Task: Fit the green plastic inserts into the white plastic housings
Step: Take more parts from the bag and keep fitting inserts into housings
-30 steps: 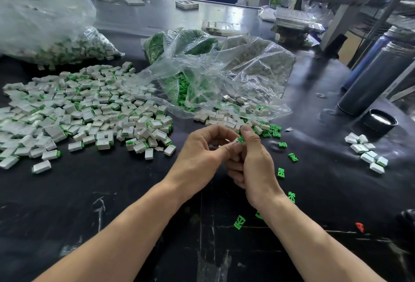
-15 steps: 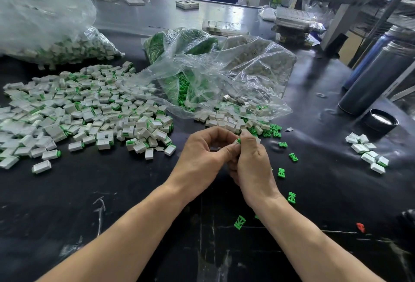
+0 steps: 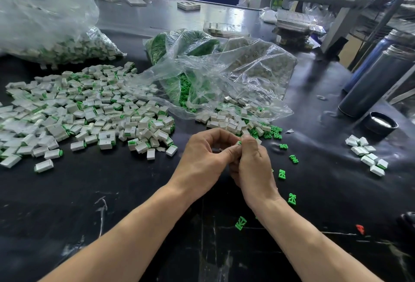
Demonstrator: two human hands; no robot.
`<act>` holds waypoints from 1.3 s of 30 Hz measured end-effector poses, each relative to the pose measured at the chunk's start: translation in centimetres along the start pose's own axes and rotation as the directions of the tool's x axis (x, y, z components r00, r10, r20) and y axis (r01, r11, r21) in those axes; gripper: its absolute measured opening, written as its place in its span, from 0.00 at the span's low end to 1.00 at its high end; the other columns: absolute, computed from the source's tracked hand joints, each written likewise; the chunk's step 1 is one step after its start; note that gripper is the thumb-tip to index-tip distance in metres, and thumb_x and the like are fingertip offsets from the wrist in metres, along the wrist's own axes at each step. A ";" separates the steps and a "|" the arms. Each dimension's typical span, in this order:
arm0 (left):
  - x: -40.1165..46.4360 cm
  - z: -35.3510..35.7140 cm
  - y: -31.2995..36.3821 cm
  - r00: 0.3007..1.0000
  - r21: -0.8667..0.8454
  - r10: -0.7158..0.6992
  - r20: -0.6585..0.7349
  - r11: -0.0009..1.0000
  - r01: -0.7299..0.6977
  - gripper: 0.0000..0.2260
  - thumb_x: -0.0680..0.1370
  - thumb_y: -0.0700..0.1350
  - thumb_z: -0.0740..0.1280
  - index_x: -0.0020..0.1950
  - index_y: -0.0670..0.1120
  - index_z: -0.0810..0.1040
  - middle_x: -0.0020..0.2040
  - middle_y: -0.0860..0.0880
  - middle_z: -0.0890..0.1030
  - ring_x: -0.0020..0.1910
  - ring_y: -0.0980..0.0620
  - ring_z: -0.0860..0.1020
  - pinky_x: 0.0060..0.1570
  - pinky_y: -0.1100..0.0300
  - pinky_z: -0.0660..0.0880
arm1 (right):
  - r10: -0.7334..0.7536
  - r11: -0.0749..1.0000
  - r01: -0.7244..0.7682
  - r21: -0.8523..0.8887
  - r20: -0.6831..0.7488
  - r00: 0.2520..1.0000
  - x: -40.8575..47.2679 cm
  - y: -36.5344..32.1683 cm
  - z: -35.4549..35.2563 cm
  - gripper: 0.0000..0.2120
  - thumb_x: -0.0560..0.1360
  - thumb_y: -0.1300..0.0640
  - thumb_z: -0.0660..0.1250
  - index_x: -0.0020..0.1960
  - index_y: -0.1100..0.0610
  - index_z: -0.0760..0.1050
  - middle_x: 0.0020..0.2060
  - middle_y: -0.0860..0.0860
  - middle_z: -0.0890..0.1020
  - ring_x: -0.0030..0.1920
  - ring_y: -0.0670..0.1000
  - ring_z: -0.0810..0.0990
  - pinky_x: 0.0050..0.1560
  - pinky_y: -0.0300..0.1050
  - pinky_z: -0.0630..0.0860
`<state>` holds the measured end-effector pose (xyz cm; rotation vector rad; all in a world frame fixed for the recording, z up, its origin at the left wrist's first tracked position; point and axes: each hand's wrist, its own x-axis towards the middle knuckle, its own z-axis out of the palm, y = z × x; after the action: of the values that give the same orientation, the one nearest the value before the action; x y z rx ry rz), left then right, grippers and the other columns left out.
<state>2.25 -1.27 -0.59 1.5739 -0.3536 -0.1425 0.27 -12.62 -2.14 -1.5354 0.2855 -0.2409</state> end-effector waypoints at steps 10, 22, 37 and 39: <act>0.3 -0.9 0.3 0.996 0.120 0.033 -0.078 0.993 -0.024 0.04 0.75 0.43 0.77 0.45 0.49 0.83 0.40 0.50 0.86 0.38 0.57 0.83 0.41 0.65 0.78 | -0.040 0.996 0.042 -0.074 0.018 0.999 -0.2 -0.1 -1.0 0.32 0.86 0.37 0.52 0.33 0.52 0.80 0.24 0.50 0.74 0.23 0.49 0.70 0.23 0.42 0.64; 1.7 -7.4 1.9 0.911 0.836 0.242 -0.334 0.522 0.167 0.02 0.76 0.49 0.75 0.48 0.53 0.86 0.45 0.51 0.85 0.47 0.48 0.81 0.55 0.49 0.77 | -0.218 0.788 0.113 -0.605 -0.103 0.971 1.4 -1.7 -4.7 0.13 0.82 0.47 0.66 0.43 0.51 0.80 0.35 0.45 0.82 0.40 0.47 0.80 0.42 0.46 0.74; 2.4 -8.9 1.0 0.882 0.876 0.184 -0.433 0.315 0.365 0.05 0.78 0.48 0.72 0.52 0.55 0.86 0.52 0.46 0.80 0.57 0.40 0.74 0.58 0.46 0.67 | -0.154 0.644 0.038 -0.764 -0.082 0.985 1.8 -1.8 -5.3 0.05 0.78 0.47 0.72 0.48 0.47 0.85 0.39 0.40 0.83 0.47 0.50 0.83 0.52 0.49 0.80; 2.3 -8.8 1.0 0.886 0.879 0.185 -0.426 0.316 0.357 0.05 0.78 0.49 0.72 0.53 0.55 0.85 0.51 0.47 0.78 0.57 0.41 0.74 0.59 0.46 0.67 | -0.156 0.639 0.048 -0.768 -0.068 0.985 1.8 -1.8 -5.2 0.03 0.77 0.47 0.73 0.47 0.45 0.85 0.38 0.38 0.82 0.46 0.47 0.82 0.51 0.47 0.79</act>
<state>7.05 6.39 1.02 2.7781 0.1132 0.4803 0.25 -18.14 -0.51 -2.4056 0.4379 -0.3339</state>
